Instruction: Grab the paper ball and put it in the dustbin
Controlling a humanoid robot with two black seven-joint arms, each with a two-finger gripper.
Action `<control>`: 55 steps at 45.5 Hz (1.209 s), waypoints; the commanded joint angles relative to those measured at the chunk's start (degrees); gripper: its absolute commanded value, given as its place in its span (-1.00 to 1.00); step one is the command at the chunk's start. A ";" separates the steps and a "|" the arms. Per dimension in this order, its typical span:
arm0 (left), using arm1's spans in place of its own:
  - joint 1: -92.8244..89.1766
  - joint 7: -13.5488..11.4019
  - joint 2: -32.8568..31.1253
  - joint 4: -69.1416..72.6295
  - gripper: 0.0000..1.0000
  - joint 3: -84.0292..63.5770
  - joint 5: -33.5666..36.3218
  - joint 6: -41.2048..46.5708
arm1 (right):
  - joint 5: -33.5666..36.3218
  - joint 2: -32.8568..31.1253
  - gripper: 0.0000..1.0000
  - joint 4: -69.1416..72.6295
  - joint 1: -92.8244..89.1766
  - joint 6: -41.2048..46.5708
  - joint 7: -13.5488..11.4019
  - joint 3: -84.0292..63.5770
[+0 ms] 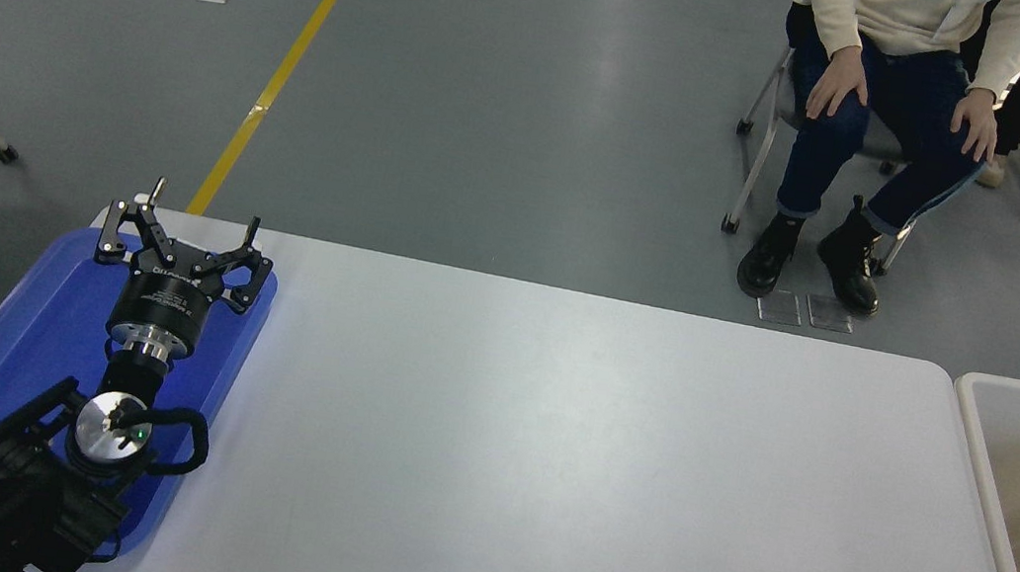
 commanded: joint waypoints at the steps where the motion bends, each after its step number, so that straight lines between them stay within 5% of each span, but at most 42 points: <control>1: 0.00 0.00 0.00 0.00 1.00 0.00 0.00 0.00 | 2.74 3.05 -0.94 -1.86 -2.97 -0.43 -0.01 0.20; 5: 0.00 0.00 0.00 0.00 1.00 0.00 0.00 0.00 | 2.74 3.14 -0.59 -2.04 -2.97 -0.43 -0.01 0.12; 6: 0.00 0.00 0.00 0.00 1.00 0.00 0.00 0.00 | 2.74 3.14 -0.16 -2.04 -2.88 -0.43 -0.01 0.12; 7: 0.00 0.00 0.00 0.00 1.00 0.00 0.00 0.00 | 2.82 3.14 0.54 -2.04 -2.88 -0.52 -0.01 0.20; 8: 0.00 0.00 0.00 0.00 1.00 0.00 0.00 0.00 | 3.17 3.14 1.00 -2.04 -2.79 -0.43 -0.01 0.29; 55: -0.09 0.09 0.00 -0.09 1.00 0.00 0.00 0.00 | 4.75 3.49 1.00 -0.98 5.99 0.19 0.17 5.47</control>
